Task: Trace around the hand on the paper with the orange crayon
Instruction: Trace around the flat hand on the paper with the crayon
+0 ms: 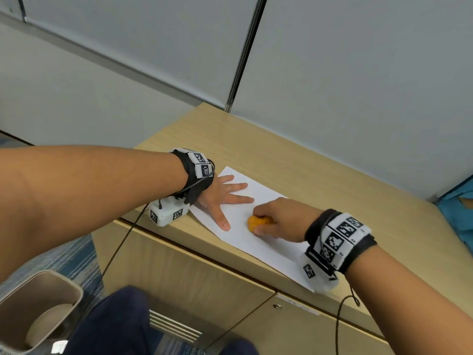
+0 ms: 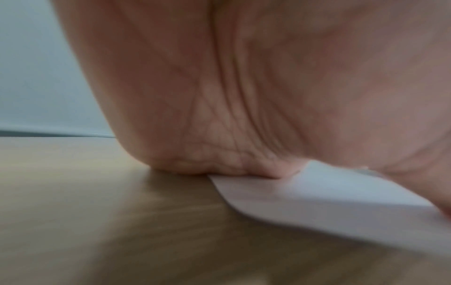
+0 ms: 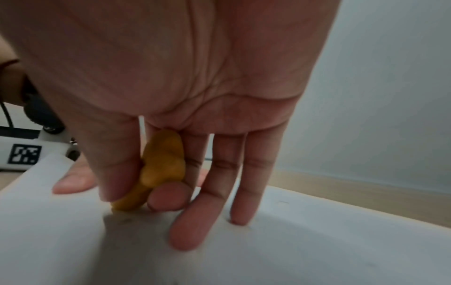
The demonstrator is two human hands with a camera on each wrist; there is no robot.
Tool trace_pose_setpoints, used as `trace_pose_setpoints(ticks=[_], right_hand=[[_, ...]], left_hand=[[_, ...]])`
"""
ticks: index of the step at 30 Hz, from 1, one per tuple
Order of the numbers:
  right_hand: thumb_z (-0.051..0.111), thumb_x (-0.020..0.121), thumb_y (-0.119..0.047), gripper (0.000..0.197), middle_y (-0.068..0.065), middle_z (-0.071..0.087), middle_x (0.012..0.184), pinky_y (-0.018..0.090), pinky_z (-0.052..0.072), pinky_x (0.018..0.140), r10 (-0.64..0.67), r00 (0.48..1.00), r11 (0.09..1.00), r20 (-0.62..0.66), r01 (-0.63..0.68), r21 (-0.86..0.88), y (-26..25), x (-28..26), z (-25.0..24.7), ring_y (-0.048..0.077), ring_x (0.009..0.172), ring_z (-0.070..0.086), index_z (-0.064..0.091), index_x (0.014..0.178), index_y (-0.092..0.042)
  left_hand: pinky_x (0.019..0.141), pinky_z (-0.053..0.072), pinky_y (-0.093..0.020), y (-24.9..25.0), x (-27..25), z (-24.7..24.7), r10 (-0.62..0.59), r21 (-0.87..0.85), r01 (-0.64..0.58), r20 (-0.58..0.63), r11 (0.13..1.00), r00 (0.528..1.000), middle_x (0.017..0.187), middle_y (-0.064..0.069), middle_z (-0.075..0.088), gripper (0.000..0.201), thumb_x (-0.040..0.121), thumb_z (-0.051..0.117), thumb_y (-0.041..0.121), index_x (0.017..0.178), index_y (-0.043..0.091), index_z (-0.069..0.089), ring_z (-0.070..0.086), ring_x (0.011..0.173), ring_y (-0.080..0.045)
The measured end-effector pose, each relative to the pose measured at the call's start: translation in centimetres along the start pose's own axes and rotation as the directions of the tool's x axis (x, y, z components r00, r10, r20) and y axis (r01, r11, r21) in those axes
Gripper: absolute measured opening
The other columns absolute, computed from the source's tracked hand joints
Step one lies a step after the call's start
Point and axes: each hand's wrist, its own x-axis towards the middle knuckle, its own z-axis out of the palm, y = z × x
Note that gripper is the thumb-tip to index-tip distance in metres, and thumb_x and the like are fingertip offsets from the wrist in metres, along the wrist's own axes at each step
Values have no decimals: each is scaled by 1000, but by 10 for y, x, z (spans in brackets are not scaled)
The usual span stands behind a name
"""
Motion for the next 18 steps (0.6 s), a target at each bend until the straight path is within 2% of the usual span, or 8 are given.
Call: trace_pose_setpoints(ticks=[2,4,5,8,11,13,15,18], right_hand=[[55,98,-44,26,-6,56,79,35,41,70,0,999,1000,35,0,-1,3,-10,3,16,74,51,47,77,-31],[55,98,-44,23,-2,58,81,37,43,71,-4,999,1000,45,4,-12,2,-11,2,19,76,53,52,82,-28],[55,98,-44,23,-1,59,81,38,44,73,-3,999,1000,35,3,-12,1,-9,0,20,77,54,54,83,-27],[53,100,-43,22,-9,56,75,37,48,74,-3,997,1000,-76,5,21,-3,6,-7,16,73,55,48,79,-38],[50,100,-42,13,-11,57,79,36,48,74,0,994,1000,-108,1,11,-7,22,-8,16,75,56,59,100,-32],[53,99,-41,14,-11,52,75,33,41,70,-7,996,1000,-89,10,29,-7,19,-4,13,70,51,52,87,-34],[55,99,-41,27,-8,50,71,34,38,66,-32,998,999,-46,33,31,-5,5,2,13,66,47,44,75,-32],[55,97,-45,22,-4,56,77,39,46,71,-48,997,998,61,51,-39,-6,-17,5,17,72,53,51,83,-29]], left_hand=[[112,-7,-64,-2,0,1,-3,-15,3,-6,1000,1000,157,13,-34,107,70,52,85,141,59,-23,-24,147,-32],[112,-6,-65,-3,2,-1,-10,-6,10,3,1000,1000,156,13,-35,107,68,52,87,139,62,-24,-24,146,-35],[112,-6,-66,-3,2,-2,-14,-2,14,15,1000,1000,156,13,-36,107,68,52,87,139,62,-25,-25,146,-36],[112,-6,-68,-1,0,-6,-29,-1,29,57,1000,998,154,12,-40,109,68,52,87,140,60,-26,-27,145,-37],[112,-7,-68,-1,0,-7,-46,-8,47,68,999,997,153,13,-41,110,66,52,88,140,59,-24,-29,144,-36],[112,-6,-68,0,0,-6,-50,-2,50,59,999,997,153,13,-40,110,66,51,89,140,60,-25,-28,145,-37],[112,-5,-68,1,0,-7,-38,3,38,50,999,998,154,12,-39,109,67,51,88,139,61,-26,-26,145,-39],[110,-3,-68,4,-2,-8,-44,6,44,53,999,998,155,10,-39,107,70,52,85,139,60,-26,-24,145,-40]])
